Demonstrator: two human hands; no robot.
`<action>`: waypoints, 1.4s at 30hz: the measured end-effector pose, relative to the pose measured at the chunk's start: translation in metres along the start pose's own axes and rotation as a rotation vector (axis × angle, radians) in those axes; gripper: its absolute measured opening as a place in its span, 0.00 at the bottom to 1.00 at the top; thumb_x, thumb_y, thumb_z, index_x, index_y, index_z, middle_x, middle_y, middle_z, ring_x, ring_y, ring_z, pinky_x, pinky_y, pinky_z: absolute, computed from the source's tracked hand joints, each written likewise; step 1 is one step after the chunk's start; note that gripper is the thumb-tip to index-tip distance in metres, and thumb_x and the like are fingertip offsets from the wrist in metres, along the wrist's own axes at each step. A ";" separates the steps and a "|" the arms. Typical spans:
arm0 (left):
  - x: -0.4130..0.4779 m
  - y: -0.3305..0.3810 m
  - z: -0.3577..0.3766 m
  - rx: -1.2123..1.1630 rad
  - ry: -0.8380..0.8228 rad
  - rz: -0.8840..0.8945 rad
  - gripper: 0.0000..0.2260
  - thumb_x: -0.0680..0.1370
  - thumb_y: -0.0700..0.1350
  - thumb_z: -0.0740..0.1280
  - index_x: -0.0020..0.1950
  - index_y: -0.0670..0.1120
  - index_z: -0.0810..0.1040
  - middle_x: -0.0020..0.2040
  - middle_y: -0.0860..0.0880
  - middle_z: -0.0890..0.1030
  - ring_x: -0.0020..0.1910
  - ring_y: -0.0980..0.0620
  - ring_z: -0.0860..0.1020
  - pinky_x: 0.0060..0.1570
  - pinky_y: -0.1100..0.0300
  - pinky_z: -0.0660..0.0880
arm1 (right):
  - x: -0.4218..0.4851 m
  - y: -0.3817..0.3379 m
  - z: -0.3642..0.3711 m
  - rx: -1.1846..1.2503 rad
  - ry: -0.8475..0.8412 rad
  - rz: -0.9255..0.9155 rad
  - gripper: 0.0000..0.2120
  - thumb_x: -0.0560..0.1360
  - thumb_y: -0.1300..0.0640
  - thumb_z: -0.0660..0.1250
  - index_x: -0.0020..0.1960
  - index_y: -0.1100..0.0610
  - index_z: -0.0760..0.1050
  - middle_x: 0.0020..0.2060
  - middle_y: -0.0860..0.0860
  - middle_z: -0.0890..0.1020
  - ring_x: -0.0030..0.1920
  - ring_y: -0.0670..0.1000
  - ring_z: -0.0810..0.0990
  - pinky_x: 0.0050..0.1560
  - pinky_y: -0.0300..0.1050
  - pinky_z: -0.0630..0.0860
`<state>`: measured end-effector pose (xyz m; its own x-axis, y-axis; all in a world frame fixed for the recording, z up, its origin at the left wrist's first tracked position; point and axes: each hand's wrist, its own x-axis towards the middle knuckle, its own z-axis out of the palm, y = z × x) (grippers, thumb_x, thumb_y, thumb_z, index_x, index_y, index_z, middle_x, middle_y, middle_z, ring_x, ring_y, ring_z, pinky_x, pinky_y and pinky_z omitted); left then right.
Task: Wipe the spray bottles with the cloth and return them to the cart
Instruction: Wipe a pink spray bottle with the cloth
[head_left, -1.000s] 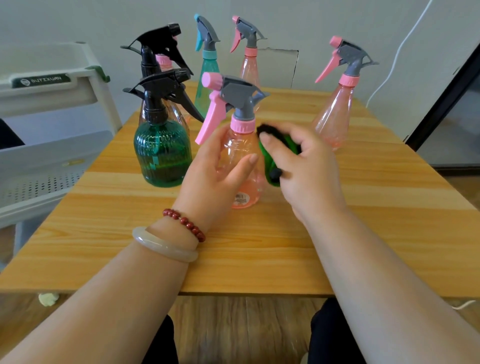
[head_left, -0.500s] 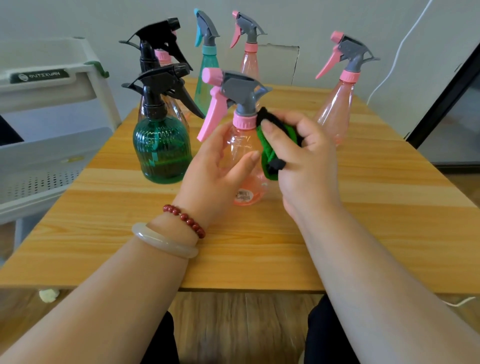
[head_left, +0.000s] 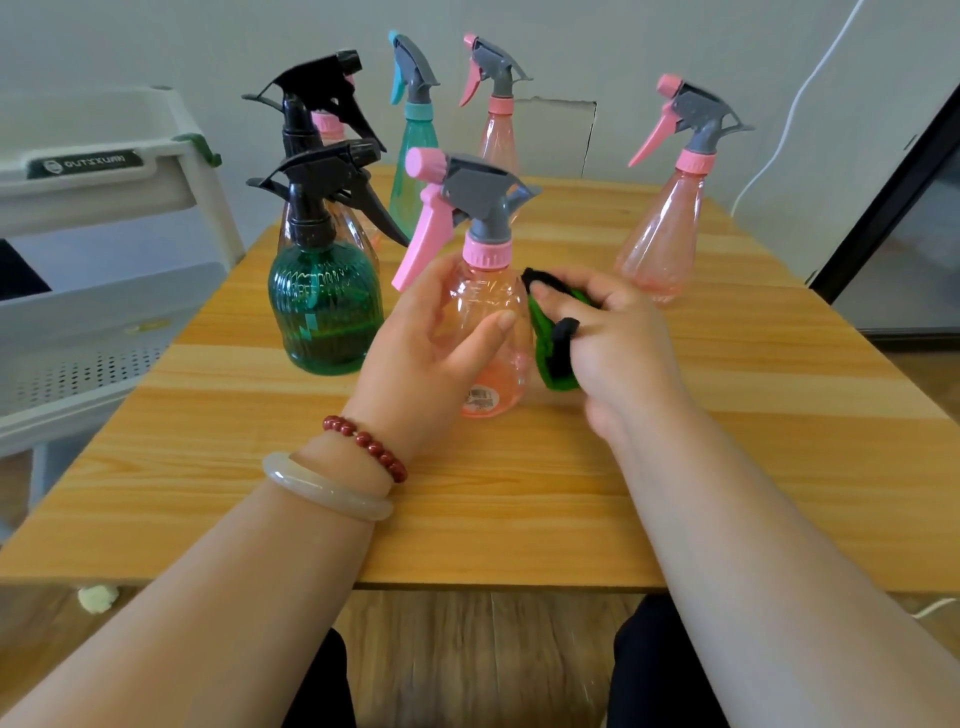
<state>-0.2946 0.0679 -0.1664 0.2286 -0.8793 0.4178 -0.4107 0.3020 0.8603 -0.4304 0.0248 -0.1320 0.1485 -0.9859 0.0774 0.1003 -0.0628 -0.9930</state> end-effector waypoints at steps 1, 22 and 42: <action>0.000 -0.001 0.000 -0.002 -0.002 0.000 0.24 0.76 0.54 0.68 0.71 0.53 0.68 0.60 0.57 0.80 0.58 0.62 0.79 0.61 0.55 0.77 | 0.002 0.001 -0.001 -0.005 0.003 0.013 0.06 0.76 0.60 0.71 0.47 0.50 0.81 0.39 0.45 0.84 0.36 0.44 0.82 0.30 0.34 0.76; 0.001 -0.002 -0.003 0.130 0.047 0.029 0.30 0.74 0.58 0.72 0.71 0.48 0.68 0.61 0.55 0.73 0.58 0.63 0.73 0.62 0.71 0.69 | 0.000 0.010 0.008 -0.020 0.057 -0.149 0.07 0.76 0.61 0.71 0.44 0.49 0.80 0.39 0.45 0.84 0.39 0.43 0.82 0.41 0.42 0.79; 0.001 -0.003 0.000 0.082 -0.015 0.005 0.43 0.65 0.67 0.73 0.73 0.48 0.67 0.63 0.53 0.75 0.61 0.60 0.74 0.63 0.69 0.69 | 0.005 -0.002 0.007 0.230 0.014 -0.097 0.07 0.75 0.64 0.71 0.42 0.53 0.82 0.37 0.48 0.84 0.40 0.47 0.82 0.42 0.41 0.79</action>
<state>-0.2929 0.0664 -0.1685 0.2130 -0.8834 0.4174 -0.4829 0.2762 0.8310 -0.4228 0.0207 -0.1289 0.1138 -0.9792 0.1681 0.3353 -0.1214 -0.9343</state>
